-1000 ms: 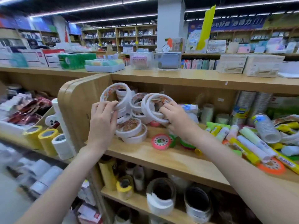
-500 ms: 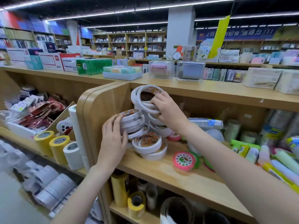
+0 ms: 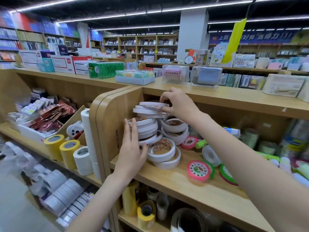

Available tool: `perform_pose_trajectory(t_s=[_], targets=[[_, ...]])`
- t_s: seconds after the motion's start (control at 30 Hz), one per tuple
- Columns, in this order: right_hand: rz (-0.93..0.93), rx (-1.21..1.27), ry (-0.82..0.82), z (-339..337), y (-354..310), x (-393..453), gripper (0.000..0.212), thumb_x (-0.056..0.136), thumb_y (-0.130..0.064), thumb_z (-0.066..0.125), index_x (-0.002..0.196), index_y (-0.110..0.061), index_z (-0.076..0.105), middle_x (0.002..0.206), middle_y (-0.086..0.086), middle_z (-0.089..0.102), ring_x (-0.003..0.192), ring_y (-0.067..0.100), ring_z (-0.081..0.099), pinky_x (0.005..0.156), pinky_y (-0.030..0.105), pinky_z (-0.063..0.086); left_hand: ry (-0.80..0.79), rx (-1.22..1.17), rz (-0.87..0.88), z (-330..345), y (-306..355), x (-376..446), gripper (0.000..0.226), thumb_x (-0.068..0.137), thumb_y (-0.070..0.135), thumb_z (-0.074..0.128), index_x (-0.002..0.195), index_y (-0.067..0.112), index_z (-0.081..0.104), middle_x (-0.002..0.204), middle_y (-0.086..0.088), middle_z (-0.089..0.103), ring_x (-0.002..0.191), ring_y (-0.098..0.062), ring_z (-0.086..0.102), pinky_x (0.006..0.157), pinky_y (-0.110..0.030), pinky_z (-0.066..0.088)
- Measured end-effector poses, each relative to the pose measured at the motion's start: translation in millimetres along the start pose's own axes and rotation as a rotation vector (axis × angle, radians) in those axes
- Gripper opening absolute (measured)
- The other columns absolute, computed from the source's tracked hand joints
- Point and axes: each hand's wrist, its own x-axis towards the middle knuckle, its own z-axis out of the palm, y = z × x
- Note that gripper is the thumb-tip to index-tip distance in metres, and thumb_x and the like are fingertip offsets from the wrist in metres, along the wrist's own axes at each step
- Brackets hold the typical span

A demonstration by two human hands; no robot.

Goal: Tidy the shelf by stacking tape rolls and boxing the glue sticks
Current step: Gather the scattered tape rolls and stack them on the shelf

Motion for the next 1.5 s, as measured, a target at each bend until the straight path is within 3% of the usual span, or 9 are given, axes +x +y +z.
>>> perform_pose_trajectory(t_s=[0.13,0.3,0.43,0.63,0.83,1.1,1.2,1.37,1.5], targets=[[0.072,0.210,0.134,10.3,-7.5,-4.0,0.021,0.082,-0.019,0.068,0.100,-0.010,0.063,0.095,0.005,0.054,0.085,0.018,0.055,0.080,0.029,0.049,-0.038,0.010,-0.034,5.1,0.7,15.1,0.082,0.094,0.018,0.049,0.144,0.023,-0.016,0.152,-0.005,-0.023,0.144,-0.023,-0.003,0.112,-0.027,0.017],[0.066,0.189,-0.043,19.6,-12.8,-5.5,0.043,0.095,-0.023,0.049,0.135,-0.010,0.040,0.128,0.011,0.054,0.116,0.023,0.050,0.095,0.028,0.038,-0.059,-0.025,-0.066,5.2,3.9,29.2,0.082,0.094,0.017,0.050,0.145,0.025,-0.013,0.155,-0.006,-0.018,0.144,-0.019,-0.007,0.114,-0.031,0.015],[0.110,0.261,-0.063,18.3,-4.8,-27.5,0.053,0.097,-0.020,0.044,0.145,-0.015,0.023,0.135,0.015,0.048,0.113,0.024,0.052,0.096,0.032,0.037,-0.019,-0.049,-0.054,3.0,-2.4,11.4,0.083,0.093,0.020,0.052,0.140,0.034,-0.015,0.156,-0.001,-0.013,0.143,-0.014,-0.008,0.113,-0.028,0.007],[0.196,0.307,-0.021,16.2,21.8,-72.8,0.047,0.095,-0.021,0.048,0.139,-0.015,0.033,0.138,0.004,0.046,0.115,0.016,0.048,0.091,0.015,0.030,-0.011,-0.061,-0.045,5.1,-5.9,-8.5,0.082,0.093,0.022,0.053,0.141,0.040,-0.012,0.156,0.002,-0.012,0.143,-0.013,0.000,0.110,-0.024,0.013],[0.229,0.247,-0.008,-3.9,42.4,-106.2,0.040,0.094,-0.016,0.050,0.133,-0.012,0.043,0.133,0.005,0.049,0.123,0.018,0.044,0.099,0.027,0.035,0.054,-0.050,-0.068,5.0,-0.1,-10.2,0.080,0.091,0.015,0.054,0.141,0.038,-0.005,0.157,0.001,-0.004,0.143,-0.016,0.008,0.108,-0.025,0.016],[0.321,0.208,0.025,-27.4,60.0,-157.2,0.030,0.091,-0.014,0.052,0.121,-0.014,0.052,0.117,-0.002,0.052,0.104,0.010,0.048,0.080,0.018,0.032,0.204,-0.035,0.025,11.8,28.5,-33.1,0.063,0.088,0.009,0.053,0.144,0.016,0.024,0.151,-0.007,0.023,0.135,-0.003,0.014,0.110,-0.019,0.012],[0.331,0.142,0.032,-42.4,63.1,-191.4,0.030,0.089,-0.009,0.055,0.119,-0.011,0.054,0.114,-0.002,0.051,0.104,0.011,0.047,0.081,0.019,0.034,0.123,-0.070,0.155,26.8,51.2,-44.4,0.055,0.086,0.020,0.039,0.140,0.017,0.029,0.145,-0.008,0.031,0.135,-0.009,0.023,0.110,-0.012,0.011],[0.438,-0.044,0.067,-99.3,83.1,-282.3,0.023,0.091,-0.018,0.056,0.110,-0.008,0.060,0.107,0.000,0.055,0.094,0.002,0.045,0.079,0.016,0.031,0.028,-0.213,0.250,64.7,101.1,-57.7,0.054,0.087,0.020,0.040,0.140,0.014,0.031,0.143,-0.005,0.036,0.134,-0.011,0.028,0.111,-0.021,0.021],[0.595,-0.208,0.048,-133.9,100.5,-354.3,0.039,0.083,-0.036,0.051,0.104,-0.005,0.063,0.108,0.011,0.061,0.105,0.024,0.055,0.087,0.023,0.033,-0.079,-0.283,0.358,99.2,146.1,-68.9,0.053,0.084,0.017,0.042,0.137,0.016,0.034,0.136,-0.005,0.043,0.124,-0.017,0.039,0.103,-0.028,0.029]])
